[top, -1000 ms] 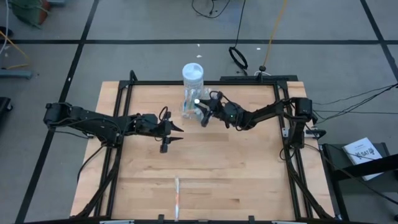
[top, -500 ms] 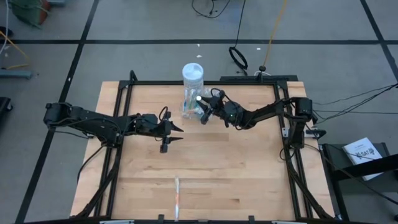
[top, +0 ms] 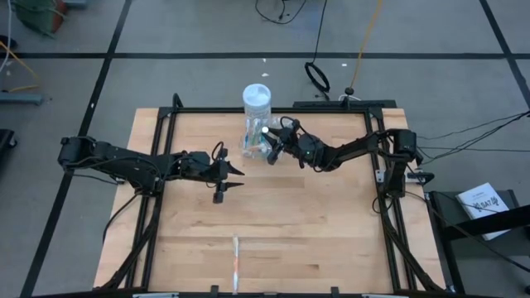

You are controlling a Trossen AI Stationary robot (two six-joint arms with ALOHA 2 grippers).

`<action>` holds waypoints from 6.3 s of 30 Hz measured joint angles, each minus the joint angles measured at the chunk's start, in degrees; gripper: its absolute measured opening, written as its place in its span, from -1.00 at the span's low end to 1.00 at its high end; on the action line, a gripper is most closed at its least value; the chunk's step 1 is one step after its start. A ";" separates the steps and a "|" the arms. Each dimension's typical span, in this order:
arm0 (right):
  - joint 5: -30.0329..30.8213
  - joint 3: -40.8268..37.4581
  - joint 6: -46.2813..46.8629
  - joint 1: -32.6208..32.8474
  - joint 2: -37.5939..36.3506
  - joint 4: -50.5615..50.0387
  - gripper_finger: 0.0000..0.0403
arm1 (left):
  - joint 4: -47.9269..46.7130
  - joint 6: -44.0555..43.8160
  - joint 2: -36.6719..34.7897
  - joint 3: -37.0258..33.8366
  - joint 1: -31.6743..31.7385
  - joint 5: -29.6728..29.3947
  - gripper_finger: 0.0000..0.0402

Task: Pick & Place toothbrushing station
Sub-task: Put the blue mouthwash bottle into the transparent organizer, then put the orange toothbrush into the transparent organizer

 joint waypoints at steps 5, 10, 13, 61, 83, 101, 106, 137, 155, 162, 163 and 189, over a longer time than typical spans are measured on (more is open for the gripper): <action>-0.02 0.00 -1.72 0.00 -0.02 0.37 -0.54 | -0.01 0.00 0.00 0.00 0.00 0.00 -0.22; -0.02 -0.09 -7.39 0.07 -3.21 -2.23 -0.54 | -0.04 0.00 0.00 0.00 -0.01 0.02 -0.22; -1.17 -0.09 -10.45 0.02 -6.31 -10.50 -0.54 | -0.03 0.00 0.00 0.00 0.00 0.02 -0.22; -14.64 -0.02 -15.50 -3.31 -3.43 -12.08 -0.29 | -0.08 -0.22 -0.01 0.00 -0.02 0.02 -0.22; -13.69 -0.02 -14.12 -0.15 -3.78 -5.31 -0.14 | -1.86 -1.54 0.00 0.00 0.00 0.07 -0.22; -0.23 -0.10 -20.05 10.00 -8.96 -21.88 -0.15 | -10.24 5.75 0.43 0.00 -7.09 17.22 -0.22; -0.24 -0.11 -19.38 14.02 -13.47 -25.20 -0.15 | -9.16 11.27 4.52 0.00 -11.85 17.22 -0.22; -0.35 -0.59 -27.19 17.75 -16.26 -27.19 -0.15 | 15.64 -0.02 36.35 4.44 -19.30 24.00 -0.22; -0.50 -0.59 -27.21 17.73 -16.26 -27.19 -0.15 | 15.73 0.61 36.13 4.42 -18.29 19.65 -0.80; -0.52 -0.59 -25.63 17.59 -16.26 -28.58 -0.15 | 14.55 0.67 32.01 4.24 -13.20 16.99 -0.86; -0.58 -0.59 -23.66 17.45 -16.24 -29.20 -0.15 | 14.53 0.55 30.75 4.25 -12.33 16.50 -0.85; -48.42 0.23 5.38 -0.79 -18.45 -42.44 -0.15 | 8.92 82.33 18.20 10.93 -7.74 -28.54 -0.87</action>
